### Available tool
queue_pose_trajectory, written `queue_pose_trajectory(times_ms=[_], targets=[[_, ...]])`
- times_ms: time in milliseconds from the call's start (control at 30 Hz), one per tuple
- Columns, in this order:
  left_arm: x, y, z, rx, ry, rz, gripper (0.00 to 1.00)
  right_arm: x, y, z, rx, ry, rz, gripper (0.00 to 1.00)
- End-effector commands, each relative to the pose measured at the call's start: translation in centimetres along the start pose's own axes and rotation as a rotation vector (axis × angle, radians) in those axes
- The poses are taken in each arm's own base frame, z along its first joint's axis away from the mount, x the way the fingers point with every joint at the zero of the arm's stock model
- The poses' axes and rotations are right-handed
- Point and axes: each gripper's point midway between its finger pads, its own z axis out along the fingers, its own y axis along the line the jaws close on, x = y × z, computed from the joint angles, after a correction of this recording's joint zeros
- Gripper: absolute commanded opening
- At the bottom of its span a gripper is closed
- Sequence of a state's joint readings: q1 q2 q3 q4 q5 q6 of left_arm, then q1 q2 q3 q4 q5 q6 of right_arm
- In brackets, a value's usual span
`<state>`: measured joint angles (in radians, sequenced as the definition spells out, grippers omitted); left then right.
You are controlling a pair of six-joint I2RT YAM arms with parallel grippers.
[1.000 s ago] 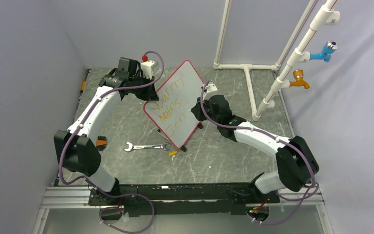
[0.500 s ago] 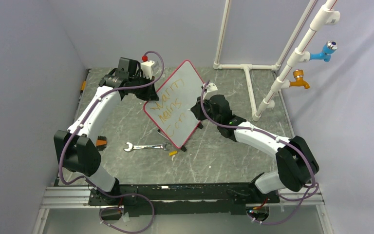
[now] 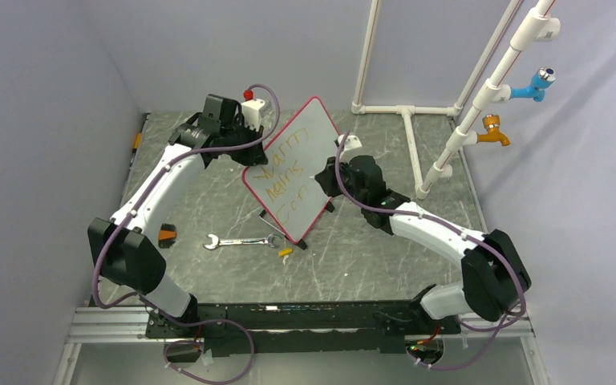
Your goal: Write a sentence on the whiteboard
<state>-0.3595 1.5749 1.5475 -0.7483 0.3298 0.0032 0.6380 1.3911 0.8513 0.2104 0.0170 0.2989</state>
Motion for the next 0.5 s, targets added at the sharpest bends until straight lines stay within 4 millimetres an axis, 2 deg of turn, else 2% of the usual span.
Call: queue_pose_trajectory(times_ms=[0, 233, 467], targets=[[6.3, 4.6, 0.1, -0.225, 0.254, 0.115, 0.0, -2.9, 0.7, -1.8, -0.023, -0.092, 0.007, 0.0], [5.4, 4.1, -1.4, -0.223, 0.225, 0.127, 0.0, -3.1, 0.5, -2.9, -0.014, -0.105, 0.009, 0.0], [6.2, 3.8, -2.3, -0.204, 0.209, 0.124, 0.0, -2.9, 0.6, -2.9, -0.02, -0.105, 0.017, 0.0]])
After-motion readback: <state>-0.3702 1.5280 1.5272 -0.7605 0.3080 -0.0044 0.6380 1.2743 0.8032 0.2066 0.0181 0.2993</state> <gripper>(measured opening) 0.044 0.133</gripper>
